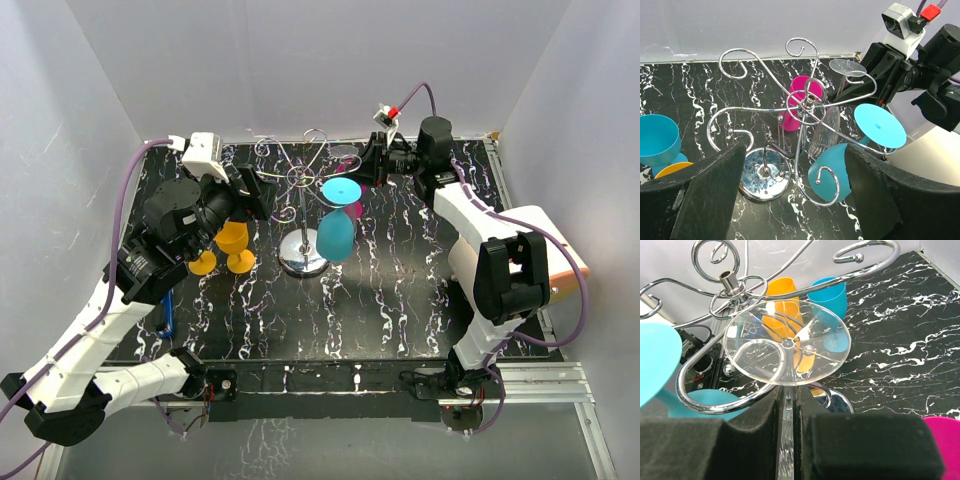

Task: Place the wine glass upside down on the wine glass rack

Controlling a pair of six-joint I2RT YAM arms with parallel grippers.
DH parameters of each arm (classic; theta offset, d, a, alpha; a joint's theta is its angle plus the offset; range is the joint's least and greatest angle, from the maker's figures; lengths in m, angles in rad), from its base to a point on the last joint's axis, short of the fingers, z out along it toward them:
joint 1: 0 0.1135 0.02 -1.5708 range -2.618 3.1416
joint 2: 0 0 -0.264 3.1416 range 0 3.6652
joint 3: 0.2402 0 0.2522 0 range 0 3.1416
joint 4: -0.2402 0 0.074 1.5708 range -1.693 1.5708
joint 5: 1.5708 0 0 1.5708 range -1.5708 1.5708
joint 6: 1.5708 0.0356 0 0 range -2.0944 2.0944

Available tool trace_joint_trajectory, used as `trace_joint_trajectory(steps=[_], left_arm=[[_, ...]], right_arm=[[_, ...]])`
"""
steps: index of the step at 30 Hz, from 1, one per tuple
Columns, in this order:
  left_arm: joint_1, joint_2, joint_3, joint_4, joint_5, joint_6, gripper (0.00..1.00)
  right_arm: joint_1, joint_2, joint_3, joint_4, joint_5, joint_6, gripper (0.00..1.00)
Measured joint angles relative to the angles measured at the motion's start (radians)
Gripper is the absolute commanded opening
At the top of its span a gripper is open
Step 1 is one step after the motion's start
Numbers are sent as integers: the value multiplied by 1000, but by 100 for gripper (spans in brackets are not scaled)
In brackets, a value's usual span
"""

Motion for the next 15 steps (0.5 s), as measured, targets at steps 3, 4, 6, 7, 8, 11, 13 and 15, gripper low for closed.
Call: trace_joint_trajectory(steps=[3,4,6,7,8,11,13,15], left_arm=[[0,0,0,0,6,0,79],[0,0,0,0,7,0,79],[0,0,0,0,8,0,79],[0,0,0,0,9,0,79],[0,0,0,0,10,0,79],[0,0,0,0,14,0,79],[0,0,0,-1,15,0,79],[0,0,0,0,15,0,79]], right_arm=[[0,-6,-40,95,-1,77,0],[0,-6,-47,118,-1,95,0],[0,-6,-56,166,-2,138,0],[0,-7,-59,187,-2,157,0],[1,-8,-60,204,-2,166,0],[1,-11,-64,233,-3,188,0],[3,-12,-64,246,-2,195,0],[5,-12,-64,249,-2,198,0]])
